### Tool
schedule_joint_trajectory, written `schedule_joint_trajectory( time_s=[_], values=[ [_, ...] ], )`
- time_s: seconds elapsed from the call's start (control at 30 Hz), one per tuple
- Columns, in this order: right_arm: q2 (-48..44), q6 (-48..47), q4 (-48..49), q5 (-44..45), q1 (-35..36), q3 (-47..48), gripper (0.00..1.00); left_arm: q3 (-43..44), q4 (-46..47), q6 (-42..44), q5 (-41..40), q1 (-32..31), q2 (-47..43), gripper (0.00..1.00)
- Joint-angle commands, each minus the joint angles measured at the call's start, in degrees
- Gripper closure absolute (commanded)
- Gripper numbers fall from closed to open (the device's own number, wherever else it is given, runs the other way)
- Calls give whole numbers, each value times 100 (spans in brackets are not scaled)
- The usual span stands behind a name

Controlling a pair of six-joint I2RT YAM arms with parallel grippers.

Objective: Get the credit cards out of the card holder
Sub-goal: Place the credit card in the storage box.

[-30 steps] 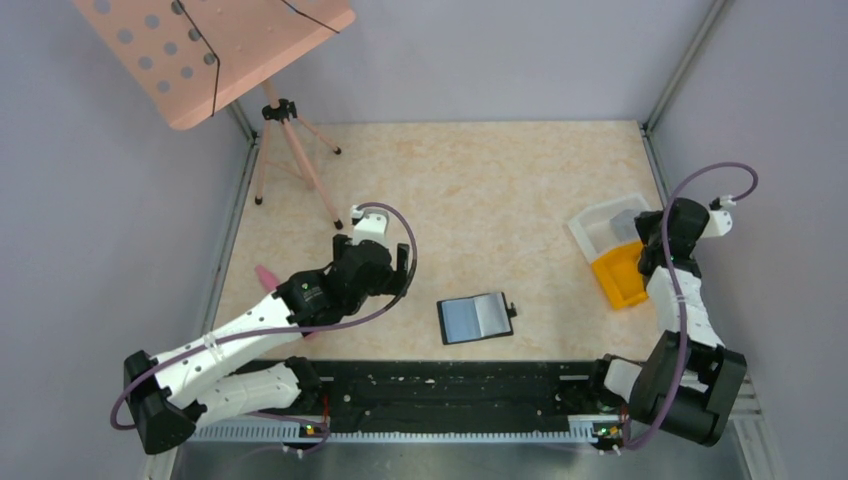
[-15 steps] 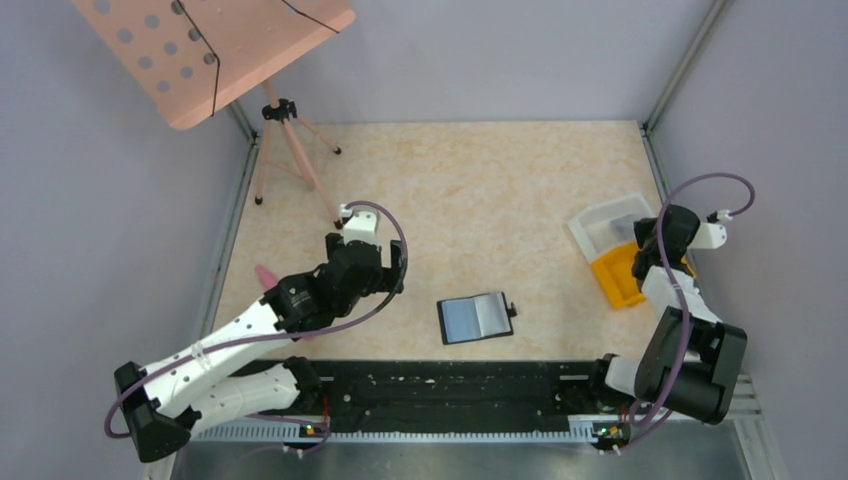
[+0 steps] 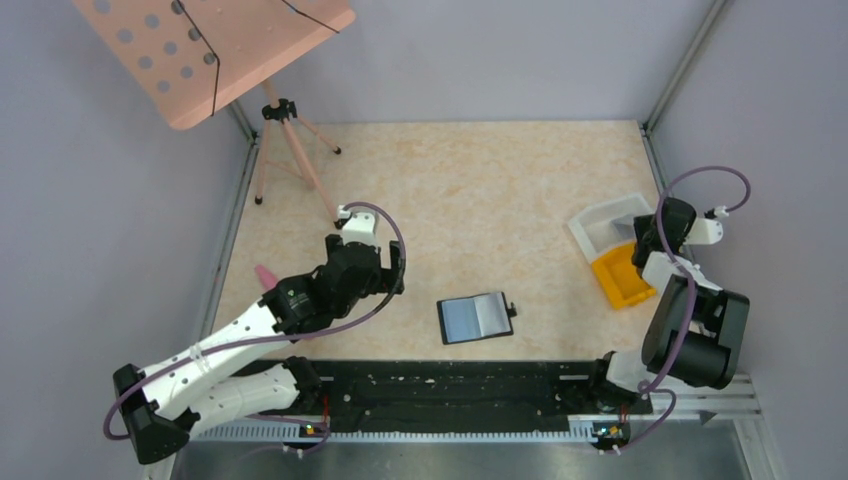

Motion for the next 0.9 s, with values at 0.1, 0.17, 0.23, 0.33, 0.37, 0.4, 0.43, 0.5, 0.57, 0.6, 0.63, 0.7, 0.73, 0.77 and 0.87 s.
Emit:
schedule_joint_trajectory(
  time_s=[0.1, 0.17, 0.23, 0.33, 0.37, 0.4, 0.43, 0.5, 0.57, 0.6, 0.63, 0.7, 0.73, 0.77, 0.87],
  values=[
    [218, -35, 369, 162, -22, 464, 100, -25, 144, -181, 102, 22, -209, 1],
    [276, -35, 434, 159, -26, 482, 100, -6, 141, -209, 136, 22, -211, 1],
    [365, -37, 497, 126, -23, 500, 100, 6, 144, -235, 164, 21, -204, 1],
    [506, -15, 576, 117, -23, 501, 100, 24, 137, -253, 202, 22, -203, 1],
    [538, -21, 601, 117, -19, 502, 100, 42, 123, -257, 209, 22, -195, 1],
    [582, -29, 635, 115, -24, 500, 100, 67, 107, -269, 213, 22, -197, 1],
    [614, -32, 687, 122, -21, 491, 100, 85, 101, -271, 214, 22, -191, 1],
    [666, -86, 896, 136, -24, 426, 100, 93, 107, -295, 201, 21, -207, 1],
    [716, -111, 950, 174, -20, 403, 100, 56, 167, -310, 186, 22, -214, 1],
    [744, -111, 946, 189, -19, 411, 100, 49, 200, -308, 194, 22, -208, 1],
    [786, -105, 943, 192, -21, 415, 100, 49, 223, -307, 215, 22, -182, 1],
    [828, -98, 991, 152, -20, 413, 100, 86, 224, -285, 239, 22, -134, 1],
    [852, -98, 1037, 133, -27, 406, 100, 110, 209, -279, 240, 22, -107, 1],
    [876, -102, 1073, 118, -25, 405, 100, 125, 196, -280, 234, 22, -98, 1],
    [940, -142, 1004, 129, -27, 495, 100, 131, 203, -271, 208, 22, -99, 1]
  ],
)
